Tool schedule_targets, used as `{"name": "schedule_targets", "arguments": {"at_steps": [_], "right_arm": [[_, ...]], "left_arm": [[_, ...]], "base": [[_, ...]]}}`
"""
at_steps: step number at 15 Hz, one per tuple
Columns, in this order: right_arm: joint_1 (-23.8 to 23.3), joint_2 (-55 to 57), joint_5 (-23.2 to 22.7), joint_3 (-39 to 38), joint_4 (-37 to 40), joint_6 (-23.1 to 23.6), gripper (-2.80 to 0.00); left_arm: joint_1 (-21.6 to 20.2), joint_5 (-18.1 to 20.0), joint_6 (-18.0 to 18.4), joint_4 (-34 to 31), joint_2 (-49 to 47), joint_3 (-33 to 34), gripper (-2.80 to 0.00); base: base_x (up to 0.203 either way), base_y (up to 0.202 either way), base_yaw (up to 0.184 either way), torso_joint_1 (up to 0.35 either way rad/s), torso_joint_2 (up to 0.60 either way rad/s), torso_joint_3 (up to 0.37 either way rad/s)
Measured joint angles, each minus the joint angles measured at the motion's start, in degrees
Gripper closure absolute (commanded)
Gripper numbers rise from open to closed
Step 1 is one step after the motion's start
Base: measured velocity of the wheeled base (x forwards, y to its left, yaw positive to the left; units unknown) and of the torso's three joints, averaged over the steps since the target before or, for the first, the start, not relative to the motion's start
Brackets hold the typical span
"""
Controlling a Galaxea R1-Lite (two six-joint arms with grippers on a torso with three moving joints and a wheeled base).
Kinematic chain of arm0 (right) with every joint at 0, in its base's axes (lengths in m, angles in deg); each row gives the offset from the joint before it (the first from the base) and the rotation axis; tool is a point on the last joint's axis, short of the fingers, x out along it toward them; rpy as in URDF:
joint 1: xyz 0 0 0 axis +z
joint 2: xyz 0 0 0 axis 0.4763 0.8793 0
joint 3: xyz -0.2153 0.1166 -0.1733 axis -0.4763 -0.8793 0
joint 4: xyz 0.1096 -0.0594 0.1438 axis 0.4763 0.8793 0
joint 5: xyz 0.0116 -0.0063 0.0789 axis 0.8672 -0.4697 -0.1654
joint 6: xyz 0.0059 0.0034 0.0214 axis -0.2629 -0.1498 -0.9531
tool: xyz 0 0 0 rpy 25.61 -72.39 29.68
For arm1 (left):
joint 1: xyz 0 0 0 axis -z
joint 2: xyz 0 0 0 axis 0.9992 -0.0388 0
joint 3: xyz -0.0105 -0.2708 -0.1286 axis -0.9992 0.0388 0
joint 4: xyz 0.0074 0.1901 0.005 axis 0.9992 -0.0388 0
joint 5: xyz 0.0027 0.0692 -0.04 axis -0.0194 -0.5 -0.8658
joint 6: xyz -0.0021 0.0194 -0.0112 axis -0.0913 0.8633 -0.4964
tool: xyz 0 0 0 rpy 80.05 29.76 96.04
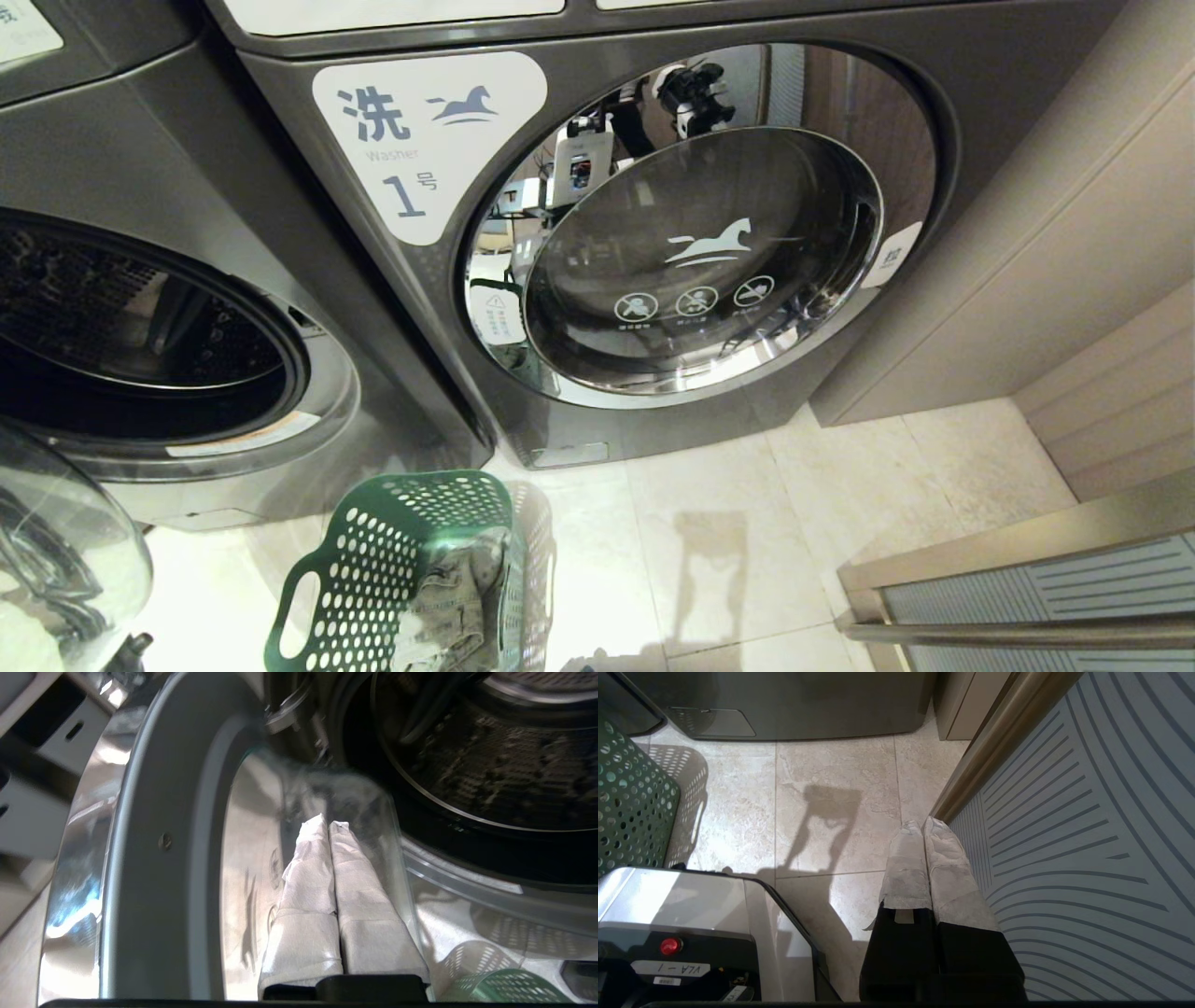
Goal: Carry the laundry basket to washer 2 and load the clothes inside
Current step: Open the lid of the washing machine
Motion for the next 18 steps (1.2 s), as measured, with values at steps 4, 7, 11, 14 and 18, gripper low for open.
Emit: {"name": "schedule_targets", "arguments": {"at_steps": [4,7,11,14,18], "right_arm": [[0.0,0.0,0.0,0.0,0.0,0.0,0.0],[0.0,0.0,0.0,0.0,0.0,0.0,0.0],[0.0,0.0,0.0,0.0,0.0,0.0,0.0],[0.0,0.0,0.0,0.0,0.0,0.0,0.0],[0.0,0.0,0.0,0.0,0.0,0.0,0.0]], "left_arm": [[-2.5,-1.6,0.2,-0.2,-2.0,-0.1,0.0],[-4.4,-4.1,0.3,0.2,-3.1,-0.6,0.0],[-7.6,-4.6,1.0,1.1,-4.4,-2.0,0.0],[-11.4,-4.6,3.1,1.1,-5.7,-3.5,0.0],[-13.2,-4.8,3.7,1.8,-6.0,-3.6,0.0]], "base": [[0.0,0.0,0.0,0.0,0.0,0.0],[0.0,0.0,0.0,0.0,0.0,0.0],[0.0,0.0,0.0,0.0,0.0,0.0],[0.0,0.0,0.0,0.0,0.0,0.0],[0.0,0.0,0.0,0.0,0.0,0.0]]}}
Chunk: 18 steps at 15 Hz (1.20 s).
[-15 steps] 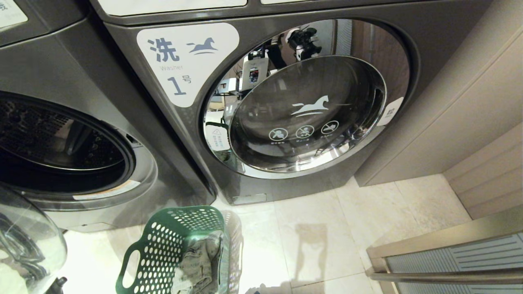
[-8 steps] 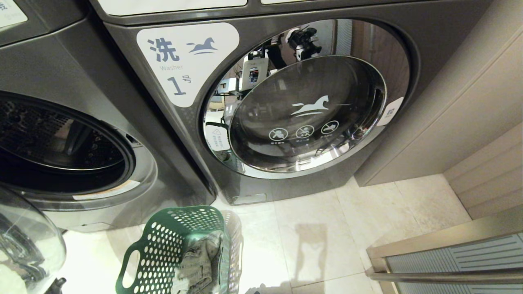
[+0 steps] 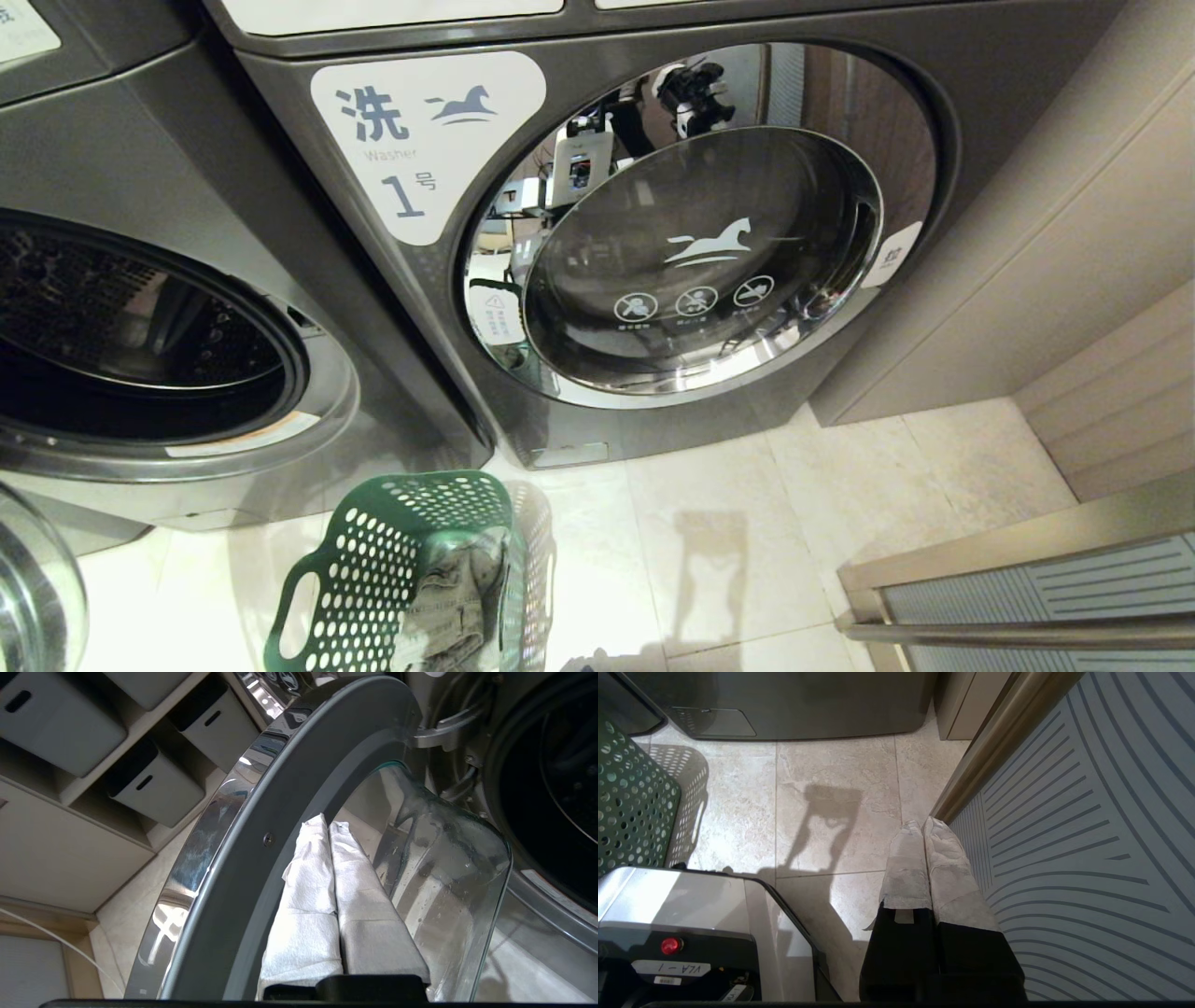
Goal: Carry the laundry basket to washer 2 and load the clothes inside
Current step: Open the lid of the washing machine
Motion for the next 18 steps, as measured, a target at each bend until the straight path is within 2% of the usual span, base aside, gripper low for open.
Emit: {"name": "schedule_targets", "arguments": {"at_steps": [4,9,14,18], "right_arm": [[0.0,0.0,0.0,0.0,0.0,0.0,0.0],[0.0,0.0,0.0,0.0,0.0,0.0,0.0],[0.0,0.0,0.0,0.0,0.0,0.0,0.0],[0.0,0.0,0.0,0.0,0.0,0.0,0.0]], "left_arm": [[-3.1,-0.1,2.2,4.3,-1.2,-0.1,0.0],[-8.2,0.3,6.1,6.1,-7.7,-0.2,0.0],[-9.1,0.3,6.6,6.5,-13.2,-1.6,0.0],[-9.5,0.3,6.6,9.7,-16.5,-2.7,0.0]], "base": [[0.0,0.0,0.0,0.0,0.0,0.0],[0.0,0.0,0.0,0.0,0.0,0.0],[0.0,0.0,0.0,0.0,0.0,0.0],[0.0,0.0,0.0,0.0,0.0,0.0]]}}
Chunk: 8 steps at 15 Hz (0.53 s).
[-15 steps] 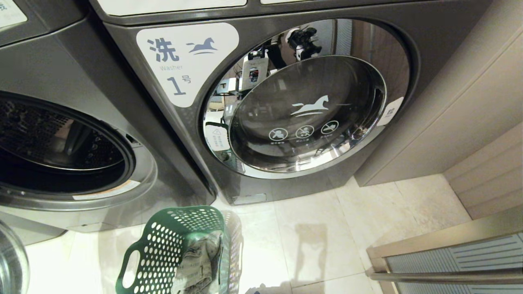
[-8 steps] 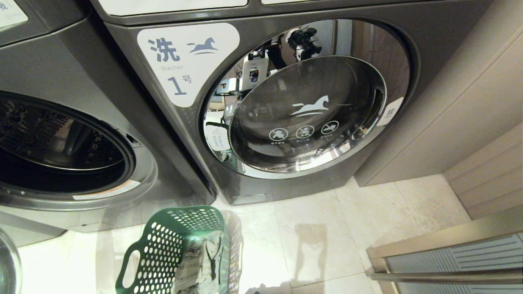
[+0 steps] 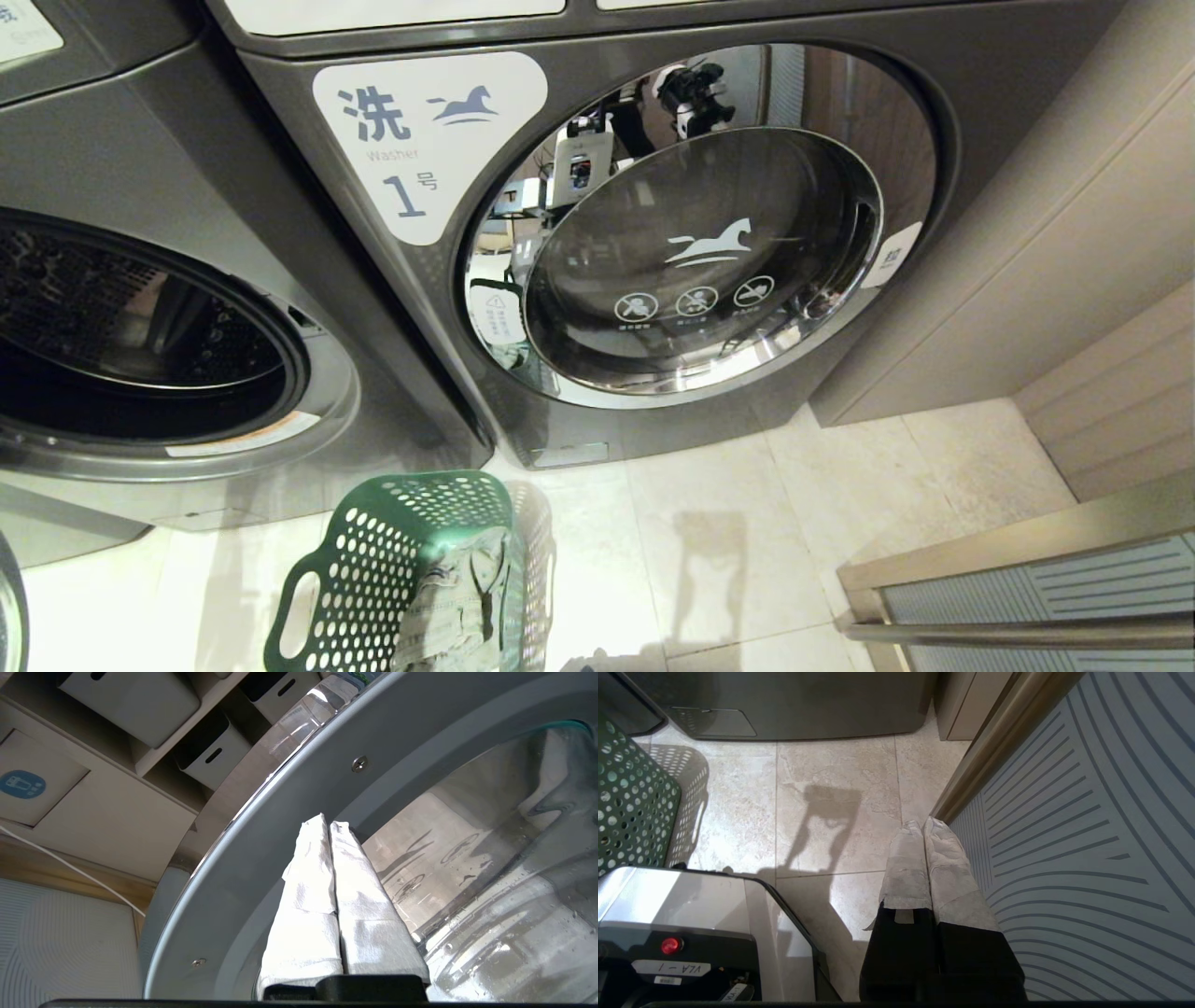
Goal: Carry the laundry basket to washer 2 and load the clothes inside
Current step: Open the lid of the washing machine
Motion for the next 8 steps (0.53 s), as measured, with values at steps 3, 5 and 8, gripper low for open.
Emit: {"name": "schedule_targets", "arguments": {"at_steps": [3,5,8], "right_arm": [[0.0,0.0,0.0,0.0,0.0,0.0,0.0],[0.0,0.0,0.0,0.0,0.0,0.0,0.0],[0.0,0.0,0.0,0.0,0.0,0.0,0.0]], "left_arm": [[-0.6,0.0,0.0,1.6,-1.2,-0.4,0.0],[-0.8,-0.1,-0.1,2.1,-2.0,-1.3,0.0],[-1.3,-0.1,-0.1,4.4,-3.6,-3.3,0.0]], "base": [[0.0,0.0,0.0,0.0,0.0,0.0],[0.0,0.0,0.0,0.0,0.0,0.0],[0.0,0.0,0.0,0.0,0.0,0.0]]}}
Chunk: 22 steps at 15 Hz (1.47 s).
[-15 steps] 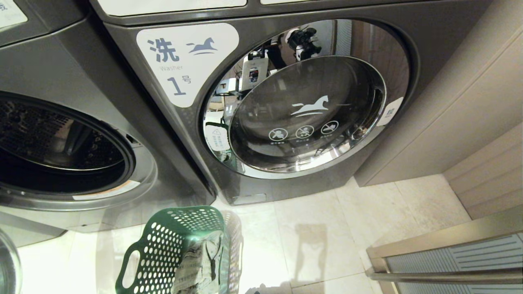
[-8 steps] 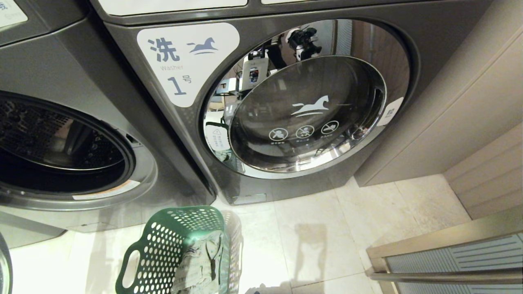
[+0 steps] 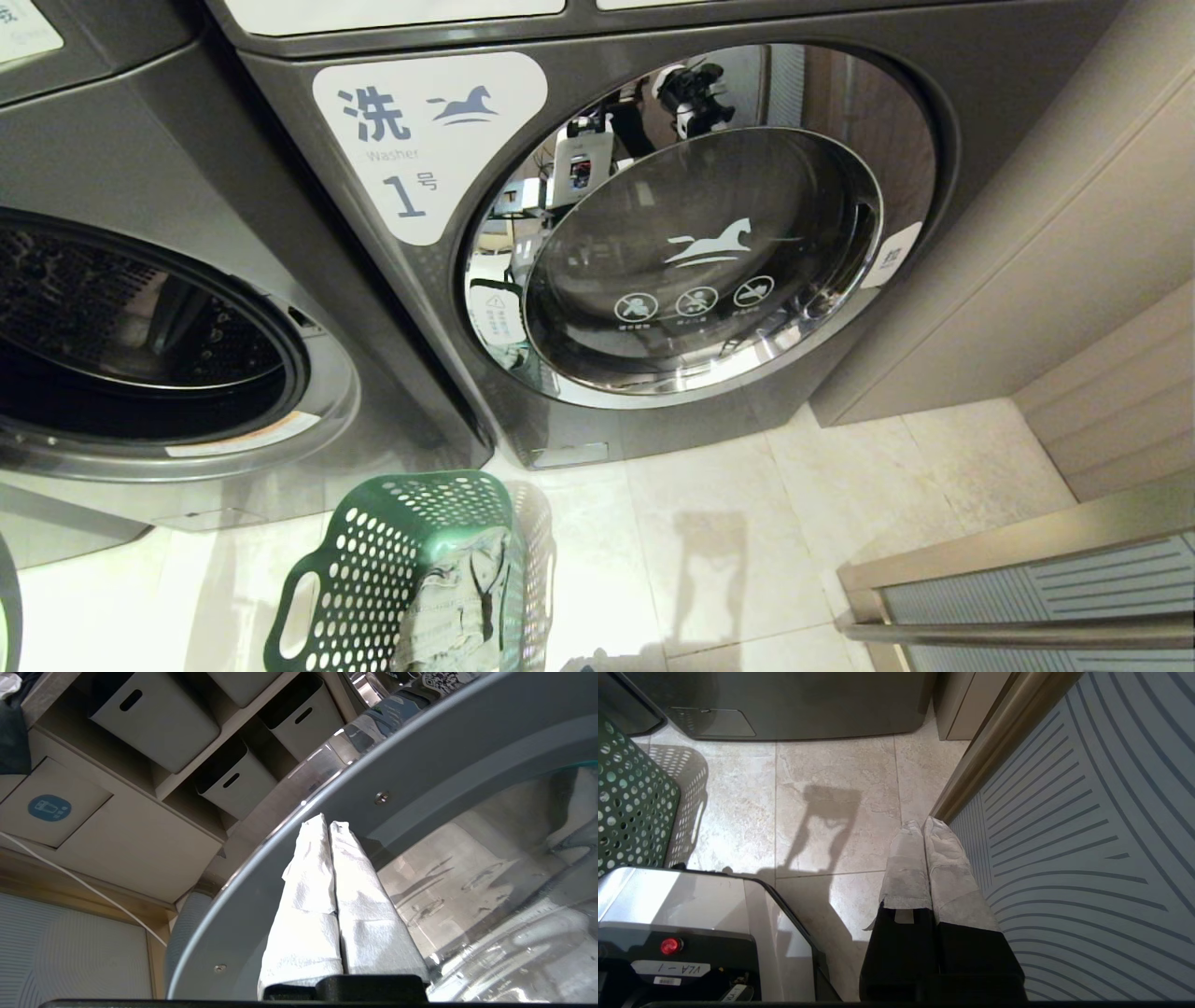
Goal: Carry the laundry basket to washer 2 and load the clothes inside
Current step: Open the lid of the washing machine
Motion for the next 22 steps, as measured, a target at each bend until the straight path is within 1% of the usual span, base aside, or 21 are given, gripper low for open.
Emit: {"name": "schedule_targets", "arguments": {"at_steps": [6,8,12,14,16,17,18,19,20,21,22], "right_arm": [[0.0,0.0,0.0,0.0,0.0,0.0,0.0],[0.0,0.0,0.0,0.0,0.0,0.0,0.0],[0.0,0.0,0.0,0.0,0.0,0.0,0.0],[0.0,0.0,0.0,0.0,0.0,0.0,0.0],[0.0,0.0,0.0,0.0,0.0,0.0,0.0],[0.0,0.0,0.0,0.0,0.0,0.0,0.0],[0.0,0.0,0.0,0.0,0.0,0.0,0.0],[0.0,0.0,0.0,0.0,0.0,0.0,0.0],[0.0,0.0,0.0,0.0,0.0,0.0,0.0],[0.0,0.0,0.0,0.0,0.0,0.0,0.0],[0.0,0.0,0.0,0.0,0.0,0.0,0.0]], "left_arm": [[-0.4,0.3,-0.3,0.4,0.2,0.2,0.0],[-0.4,0.7,-0.7,0.4,2.5,1.5,0.0],[-0.3,2.5,-2.5,0.4,9.1,4.8,0.0],[0.1,4.5,-2.9,0.5,12.2,6.0,0.0],[2.3,6.5,-5.0,0.2,15.3,7.5,0.0],[3.9,6.9,-7.0,-0.7,17.0,8.0,0.0],[5.7,6.5,-9.1,-2.9,18.7,8.4,0.0],[7.5,4.9,-10.5,-6.5,20.6,8.9,0.0],[9.8,1.9,-11.3,-10.6,22.6,9.9,0.0],[11.9,-1.2,-11.5,-13.8,24.6,12.5,0.0],[13.3,-3.2,-11.6,-15.1,26.6,15.6,0.0]], "base": [[0.0,0.0,0.0,0.0,0.0,0.0],[0.0,0.0,0.0,0.0,0.0,0.0],[0.0,0.0,0.0,0.0,0.0,0.0],[0.0,0.0,0.0,0.0,0.0,0.0],[0.0,0.0,0.0,0.0,0.0,0.0],[0.0,0.0,0.0,0.0,0.0,0.0],[0.0,0.0,0.0,0.0,0.0,0.0],[0.0,0.0,0.0,0.0,0.0,0.0],[0.0,0.0,0.0,0.0,0.0,0.0],[0.0,0.0,0.0,0.0,0.0,0.0],[0.0,0.0,0.0,0.0,0.0,0.0]]}}
